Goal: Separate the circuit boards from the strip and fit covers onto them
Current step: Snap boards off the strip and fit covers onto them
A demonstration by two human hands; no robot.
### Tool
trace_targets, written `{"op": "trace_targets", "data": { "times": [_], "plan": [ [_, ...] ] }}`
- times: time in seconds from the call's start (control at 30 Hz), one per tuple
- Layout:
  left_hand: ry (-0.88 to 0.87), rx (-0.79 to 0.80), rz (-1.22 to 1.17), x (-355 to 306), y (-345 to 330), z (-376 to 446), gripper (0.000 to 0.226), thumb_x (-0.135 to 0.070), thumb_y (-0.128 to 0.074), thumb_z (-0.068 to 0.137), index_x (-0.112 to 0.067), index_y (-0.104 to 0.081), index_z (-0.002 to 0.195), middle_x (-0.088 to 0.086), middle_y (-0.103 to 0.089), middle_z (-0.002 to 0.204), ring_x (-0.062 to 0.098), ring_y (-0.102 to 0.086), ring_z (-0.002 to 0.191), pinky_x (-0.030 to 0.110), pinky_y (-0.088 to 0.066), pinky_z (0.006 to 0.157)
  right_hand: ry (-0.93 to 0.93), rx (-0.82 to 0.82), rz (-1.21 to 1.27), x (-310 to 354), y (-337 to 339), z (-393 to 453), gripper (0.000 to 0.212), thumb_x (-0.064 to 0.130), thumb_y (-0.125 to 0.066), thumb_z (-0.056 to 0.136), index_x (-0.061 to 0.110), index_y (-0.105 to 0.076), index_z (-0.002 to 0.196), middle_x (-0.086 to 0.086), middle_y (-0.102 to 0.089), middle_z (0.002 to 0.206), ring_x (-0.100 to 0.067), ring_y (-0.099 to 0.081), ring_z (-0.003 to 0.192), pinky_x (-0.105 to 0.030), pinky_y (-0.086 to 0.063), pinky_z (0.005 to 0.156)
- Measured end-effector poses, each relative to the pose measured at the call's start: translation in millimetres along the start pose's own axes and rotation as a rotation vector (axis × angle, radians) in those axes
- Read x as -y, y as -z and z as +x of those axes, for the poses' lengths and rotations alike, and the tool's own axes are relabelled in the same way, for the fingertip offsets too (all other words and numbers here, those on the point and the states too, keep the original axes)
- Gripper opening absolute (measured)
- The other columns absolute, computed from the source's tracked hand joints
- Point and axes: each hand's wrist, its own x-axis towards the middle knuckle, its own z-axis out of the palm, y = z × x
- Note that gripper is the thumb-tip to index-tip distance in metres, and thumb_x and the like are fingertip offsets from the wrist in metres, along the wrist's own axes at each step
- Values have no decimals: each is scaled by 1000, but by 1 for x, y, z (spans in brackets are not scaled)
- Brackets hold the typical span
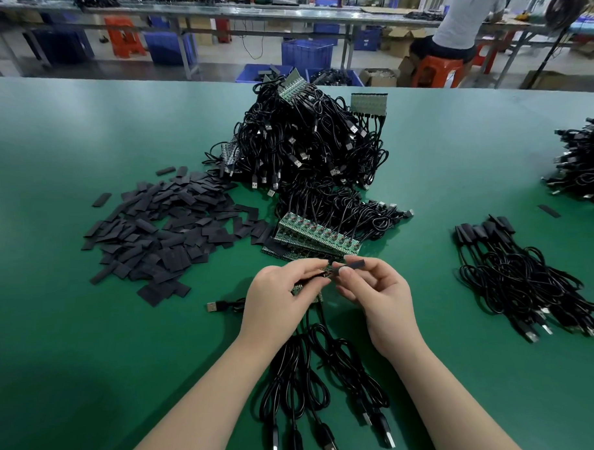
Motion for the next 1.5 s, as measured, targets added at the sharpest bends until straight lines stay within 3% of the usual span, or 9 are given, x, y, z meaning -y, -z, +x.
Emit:
{"op": "trace_targets", "data": {
  "times": [0.2,0.57,0.73,0.93,1.1,1.27,1.37,1.5],
  "plan": [
    [1,-69,3,0,-5,-2,13,-34,-71,85,-30,-76,96,-20,-72,88,2,-66,85,32,-55,74,-19,-3,51,-1,-6,-2,18,30,-79,69,27,-78,87,-10,-76,88,-16,-71,83,-23,-56,74],
    [-36,-88,16,-3,-8,-3,23,-44,-61,84,-30,-76,94,-20,-72,89,2,-64,86,35,-53,82,-6,-49,85,-6,-5,0,19,25,-81,67,23,-78,85,-6,-72,75,-14,-70,74,-22,-56,71],
    [-57,-140,54,-3,-8,-4,13,-33,-70,81,-28,-77,91,-18,-73,87,2,-61,86,25,-48,81,-3,-24,55,-6,-4,-1,18,24,-81,69,23,-77,87,-4,-70,73,-13,-67,72,-22,-55,71],
    [-21,-105,57,-3,-3,-3,17,-23,-78,82,-29,-78,97,-16,-73,84,13,-64,81,27,-49,74,14,-15,-13,-7,-6,-2,17,14,-79,76,25,-77,89,-4,-62,67,-14,-65,69,-20,-54,69],
    [-35,-87,67,-3,-2,-2,20,-23,-77,82,-31,-78,100,-16,-74,84,12,-64,78,28,-51,71,129,4,-109,-6,-8,-6,35,12,-76,84,32,-69,112,-1,-72,74,-10,-67,71,-19,-54,73],
    [14,-114,-6,0,-5,-3,19,-23,-76,84,-30,-78,101,-15,-74,85,10,-67,81,32,-55,71,245,-62,-361,-11,-14,-9,52,16,-70,91,55,-54,122,11,-77,94,-5,-72,88,-10,-50,79],
    [-20,-72,52,0,-4,-4,20,-23,-76,83,-32,-77,102,-16,-74,84,9,-66,79,31,-54,70,235,-62,-444,-10,-12,-7,47,25,-69,92,58,-52,122,14,-76,92,2,-70,88,-4,-46,75],
    [-23,-109,29,-1,-5,-2,20,-20,-78,81,-26,-78,101,-14,-75,84,9,-67,76,28,-54,70,236,-78,-396,-11,-12,-7,42,25,-64,94,53,-54,123,15,-76,88,-2,-71,84,-6,-47,71]
  ]
}}
